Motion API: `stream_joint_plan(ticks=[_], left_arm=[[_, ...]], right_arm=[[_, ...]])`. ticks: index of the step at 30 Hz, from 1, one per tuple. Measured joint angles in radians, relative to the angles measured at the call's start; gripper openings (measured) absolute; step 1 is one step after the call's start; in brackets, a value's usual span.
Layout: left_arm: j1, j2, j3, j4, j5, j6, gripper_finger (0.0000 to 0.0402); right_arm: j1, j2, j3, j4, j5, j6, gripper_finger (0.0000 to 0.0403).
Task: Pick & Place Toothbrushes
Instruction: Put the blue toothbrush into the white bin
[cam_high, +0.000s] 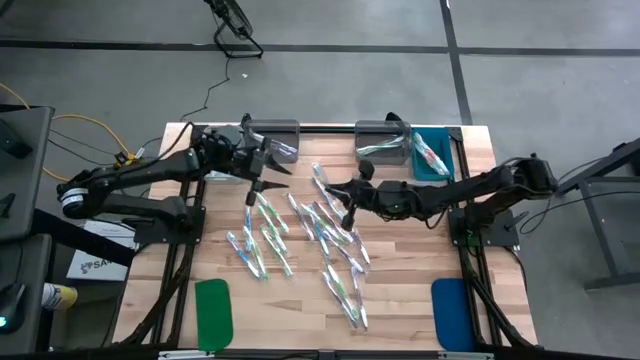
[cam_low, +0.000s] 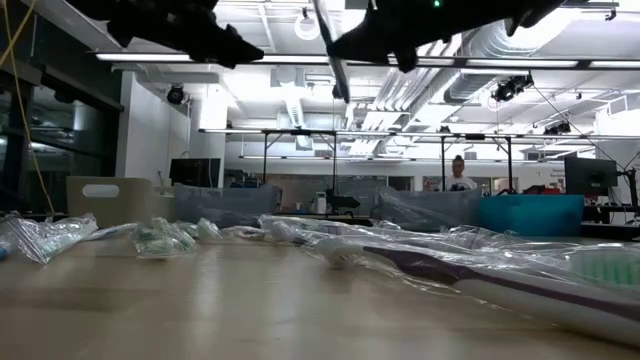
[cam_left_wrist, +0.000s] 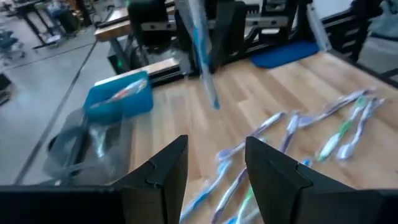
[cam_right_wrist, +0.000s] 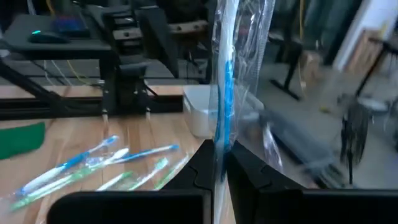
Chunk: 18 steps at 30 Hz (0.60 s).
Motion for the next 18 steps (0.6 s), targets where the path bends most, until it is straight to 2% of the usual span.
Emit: stream_joint_plan(ticks=[3, 10, 18], left_arm=[[-0.039, 0.029, 0.000, 0.063, -0.003, -0.017, 0.0154], [-0.099, 0.102, 0.000, 0.267, -0.001, -0.088, 0.0154], [-0.103, 0.154, 0.000, 0.338, -0.003, -0.143, 0.0154]], right_arm=[[0.002, 0.047, 0.000, 0.107, -0.044, -0.041, 0.0012], [-0.006, 0.177, 0.000, 0.314, -0.050, -0.111, 0.0012], [-0.024, 0.256, 0.013, 0.425, -0.073, -0.142, 0.0012]])
